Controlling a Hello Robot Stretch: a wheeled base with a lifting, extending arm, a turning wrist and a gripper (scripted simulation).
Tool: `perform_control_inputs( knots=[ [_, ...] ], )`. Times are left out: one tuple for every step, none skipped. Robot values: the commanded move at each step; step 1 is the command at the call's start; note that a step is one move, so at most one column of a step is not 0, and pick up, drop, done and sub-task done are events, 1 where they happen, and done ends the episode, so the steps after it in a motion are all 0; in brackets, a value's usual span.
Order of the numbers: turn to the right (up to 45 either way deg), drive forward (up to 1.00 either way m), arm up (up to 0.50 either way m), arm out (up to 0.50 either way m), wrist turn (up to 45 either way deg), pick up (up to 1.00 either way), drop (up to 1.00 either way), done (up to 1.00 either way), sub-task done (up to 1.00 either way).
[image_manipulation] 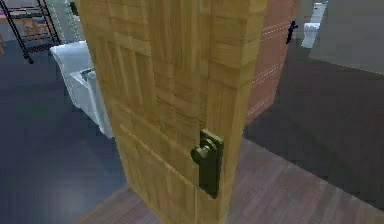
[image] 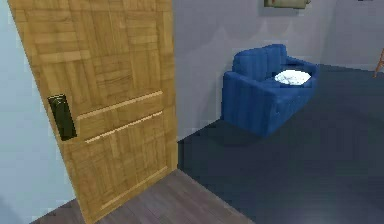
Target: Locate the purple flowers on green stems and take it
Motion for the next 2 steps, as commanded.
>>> perform_control_inputs(
  knots=[
    [0.0, 0.2, 0.0, 0.0, 0.0, 0.0, 0.0, 0.0, 0.0],
    [45.0, 0.0, 0.0, 0.0, 0.0, 0.0, 0.0, 0.0, 0.0]
  ],
)
